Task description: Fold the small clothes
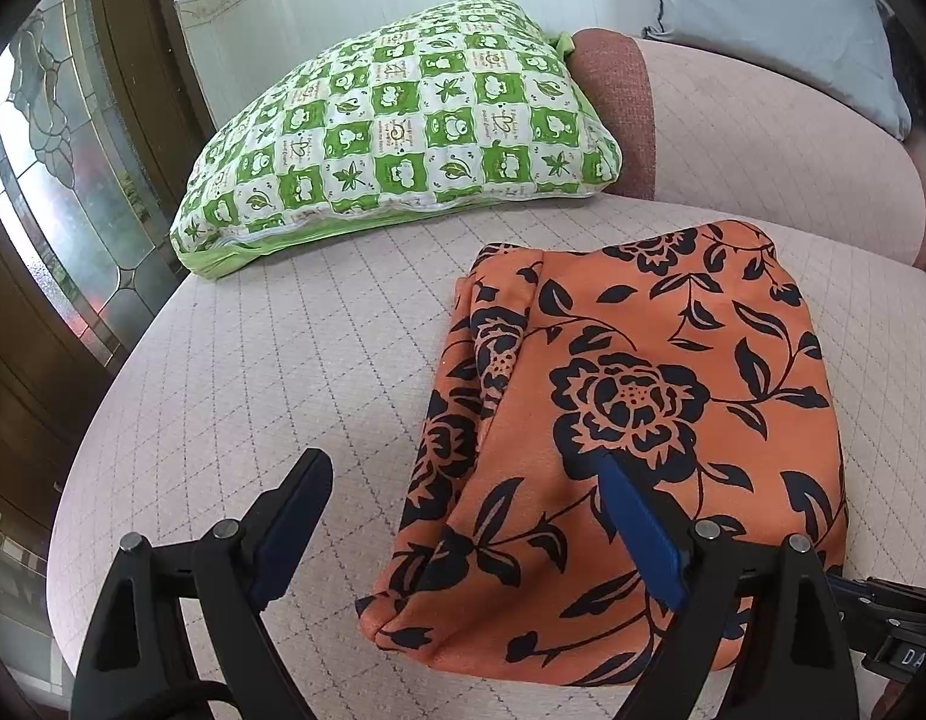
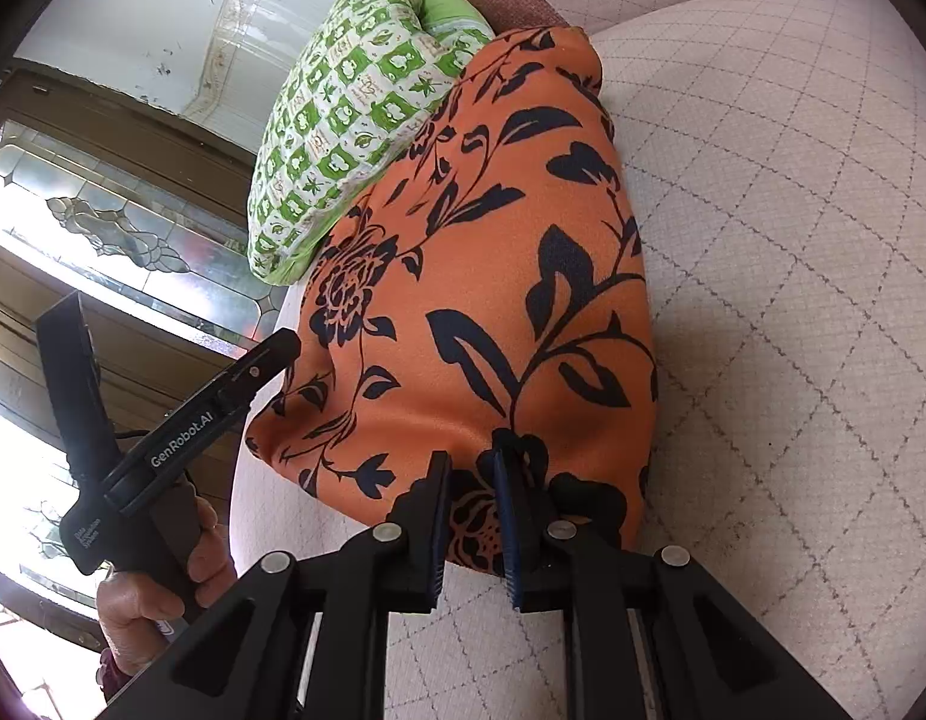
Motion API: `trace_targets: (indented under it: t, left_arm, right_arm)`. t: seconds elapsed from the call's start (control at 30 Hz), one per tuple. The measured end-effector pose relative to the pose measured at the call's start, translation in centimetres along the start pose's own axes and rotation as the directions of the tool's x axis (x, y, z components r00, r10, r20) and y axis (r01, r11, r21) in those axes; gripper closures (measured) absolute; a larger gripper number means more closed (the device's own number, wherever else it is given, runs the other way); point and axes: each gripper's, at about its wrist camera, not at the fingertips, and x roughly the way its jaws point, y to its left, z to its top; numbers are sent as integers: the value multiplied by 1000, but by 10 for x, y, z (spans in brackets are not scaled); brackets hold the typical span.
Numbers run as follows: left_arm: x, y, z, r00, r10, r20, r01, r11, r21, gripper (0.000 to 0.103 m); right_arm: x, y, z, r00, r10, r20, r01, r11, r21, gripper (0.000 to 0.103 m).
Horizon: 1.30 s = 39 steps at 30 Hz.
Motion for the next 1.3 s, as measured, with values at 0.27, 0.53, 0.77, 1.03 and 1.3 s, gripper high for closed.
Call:
trace_targets:
  t: [0.27, 0.53, 0.77, 1.03, 1.3]
  left_arm:
    - [-2, 0, 0, 1000, -5, 7, 5, 1000, 4, 12]
    - [-3, 4, -3, 1000, 5, 12, -5, 1000, 19, 12]
    - [-3, 6, -2, 1000, 10, 13, -10, 1000, 17, 12]
    - [-3, 8, -2, 1000, 13, 13, -13, 1000, 12, 12]
    - [-4, 10, -2, 1000, 16, 16, -16, 1000, 7, 12]
  right_arm:
    - [-14, 19, 7, 999, 2, 43, 1, 997, -72, 84]
    - [-23, 21, 25, 985, -30, 170, 42, 996, -72, 84]
    - [2, 3, 31, 994, 14, 110, -14, 1000, -4, 84]
    - [-3, 8, 27, 995, 6, 99, -3, 999, -33, 84]
    - [-15, 23, 25, 991, -6, 134, 19, 996, -90, 83]
